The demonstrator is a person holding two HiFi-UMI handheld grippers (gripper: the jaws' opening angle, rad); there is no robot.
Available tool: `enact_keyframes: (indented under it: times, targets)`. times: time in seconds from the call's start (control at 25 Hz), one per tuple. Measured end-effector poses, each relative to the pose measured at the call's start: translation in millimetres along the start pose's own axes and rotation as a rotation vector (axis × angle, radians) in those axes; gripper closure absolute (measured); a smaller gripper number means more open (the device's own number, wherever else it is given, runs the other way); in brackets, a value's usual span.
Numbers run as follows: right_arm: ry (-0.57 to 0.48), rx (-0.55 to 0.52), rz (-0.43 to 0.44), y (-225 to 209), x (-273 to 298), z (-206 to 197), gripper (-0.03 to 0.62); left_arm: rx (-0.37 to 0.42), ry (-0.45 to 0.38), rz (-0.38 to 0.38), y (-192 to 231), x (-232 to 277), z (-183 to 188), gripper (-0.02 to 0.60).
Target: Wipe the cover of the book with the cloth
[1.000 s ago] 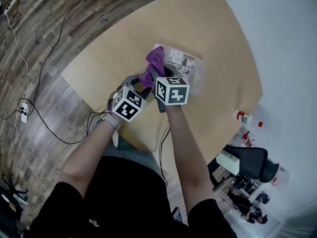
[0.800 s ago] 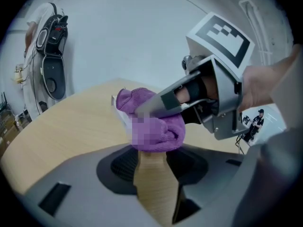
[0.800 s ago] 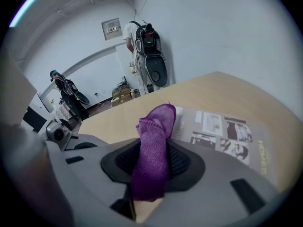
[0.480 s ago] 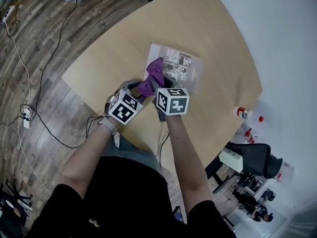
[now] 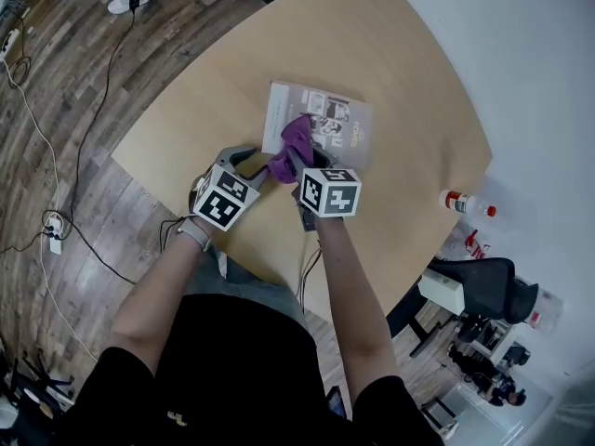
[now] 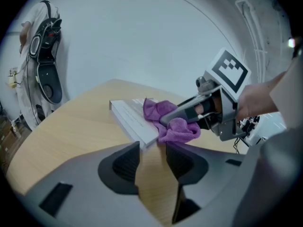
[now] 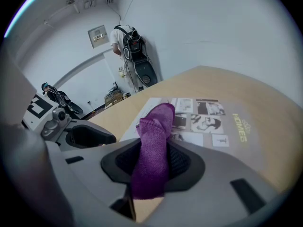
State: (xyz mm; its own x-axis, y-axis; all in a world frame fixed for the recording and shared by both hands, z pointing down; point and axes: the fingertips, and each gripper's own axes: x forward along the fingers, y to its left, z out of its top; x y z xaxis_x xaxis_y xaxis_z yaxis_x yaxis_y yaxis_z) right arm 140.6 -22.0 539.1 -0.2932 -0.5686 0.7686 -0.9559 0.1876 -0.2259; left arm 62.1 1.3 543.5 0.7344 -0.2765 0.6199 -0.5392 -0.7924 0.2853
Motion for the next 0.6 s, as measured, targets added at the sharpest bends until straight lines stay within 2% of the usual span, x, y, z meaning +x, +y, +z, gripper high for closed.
enact_keyframes:
  times: [0.16, 0.36, 0.6]
  targets:
    - [0.001, 0.005, 0.000, -0.5, -0.7, 0.3, 0.453, 0.002, -0.012, 0.010, 7.3, 6.1, 16.4, 0.407]
    - [0.016, -0.006, 0.004, -0.7, 0.1, -0.4, 0.453, -0.021, -0.041, 0.038, 21.9, 13.7, 33.8, 0.480]
    - [0.020, 0.003, 0.003, -1.9, 1.4, 0.7, 0.454, -0.030, -0.028, 0.066, 36.0, 22.4, 41.7, 0.546]
